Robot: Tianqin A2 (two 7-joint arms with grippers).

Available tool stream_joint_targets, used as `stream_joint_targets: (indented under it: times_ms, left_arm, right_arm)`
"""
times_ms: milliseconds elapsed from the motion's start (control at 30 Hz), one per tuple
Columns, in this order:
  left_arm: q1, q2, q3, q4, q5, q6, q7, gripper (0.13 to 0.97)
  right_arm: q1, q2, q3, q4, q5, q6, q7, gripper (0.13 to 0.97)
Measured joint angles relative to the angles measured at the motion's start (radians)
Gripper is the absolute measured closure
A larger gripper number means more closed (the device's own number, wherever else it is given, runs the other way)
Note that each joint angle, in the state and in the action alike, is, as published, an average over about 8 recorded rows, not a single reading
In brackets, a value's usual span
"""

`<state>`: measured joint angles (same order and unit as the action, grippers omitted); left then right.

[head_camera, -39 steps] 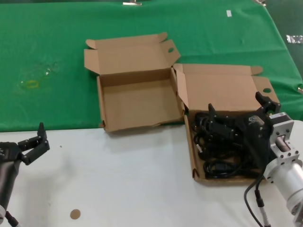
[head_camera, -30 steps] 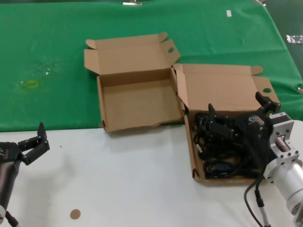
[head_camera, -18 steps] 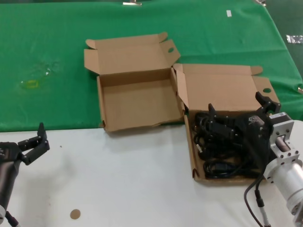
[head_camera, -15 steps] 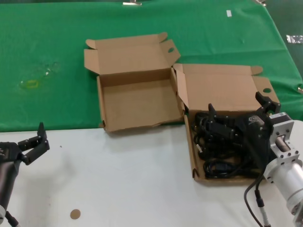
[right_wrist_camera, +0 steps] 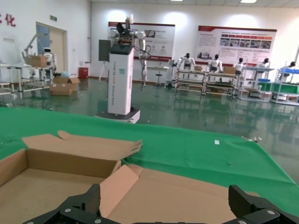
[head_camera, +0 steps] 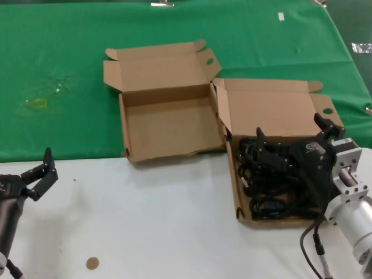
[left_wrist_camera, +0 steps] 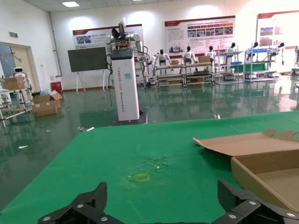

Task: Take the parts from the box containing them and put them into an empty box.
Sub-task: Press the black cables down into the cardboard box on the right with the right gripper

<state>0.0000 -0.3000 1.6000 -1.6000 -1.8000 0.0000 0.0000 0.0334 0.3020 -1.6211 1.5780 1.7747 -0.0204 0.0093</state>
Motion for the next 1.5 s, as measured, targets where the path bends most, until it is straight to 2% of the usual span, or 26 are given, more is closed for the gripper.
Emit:
stream_joint_targets:
  times_ms: [133,233,400,533,800,933,1067,1200,1400,1500]
  left_arm:
    - [0.0,0.0,0.0,0.0,0.0,0.0,0.0,0.265]
    - [0.0,0.0,0.0,0.0,0.0,0.0,0.0,0.33]
    - [0.0,0.0,0.0,0.0,0.0,0.0,0.0,0.439]
    - [0.0,0.0,0.0,0.0,0.0,0.0,0.0,0.439]
    - [0.0,0.0,0.0,0.0,0.0,0.0,0.0,0.663]
    - [0.0,0.0,0.0,0.0,0.0,0.0,0.0,0.725]
    - [0.0,0.0,0.0,0.0,0.0,0.0,0.0,0.808]
    - [0.0,0.0,0.0,0.0,0.0,0.0,0.0,0.852]
    - [0.0,0.0,0.0,0.0,0.0,0.0,0.0,0.922]
    - [0.0,0.0,0.0,0.0,0.0,0.0,0.0,0.922]
  right_arm:
    - [-0.004,0.013,-0.007,0.006,0.008,0.009,0.008,0.129]
    - [-0.009,0.038,-0.021,0.016,0.021,0.023,0.014,0.129]
    - [-0.018,0.144,-0.083,0.055,0.087,0.072,0.016,0.129]
    - [-0.015,0.283,-0.16,0.096,0.178,0.121,0.005,0.129]
    - [0.047,0.616,-0.335,0.155,0.354,0.145,0.007,0.129]
    - [0.129,0.784,-0.449,0.169,0.393,0.1,0.041,0.129]
    - [0.233,0.919,-0.56,0.174,0.338,0.01,0.122,0.129]
    - [0.329,0.988,-0.62,0.167,0.189,-0.127,0.234,0.129]
    - [0.467,0.983,-0.641,0.131,-0.049,-0.377,0.349,0.129]
    - [0.527,0.947,-0.636,0.101,-0.14,-0.501,0.367,0.129]
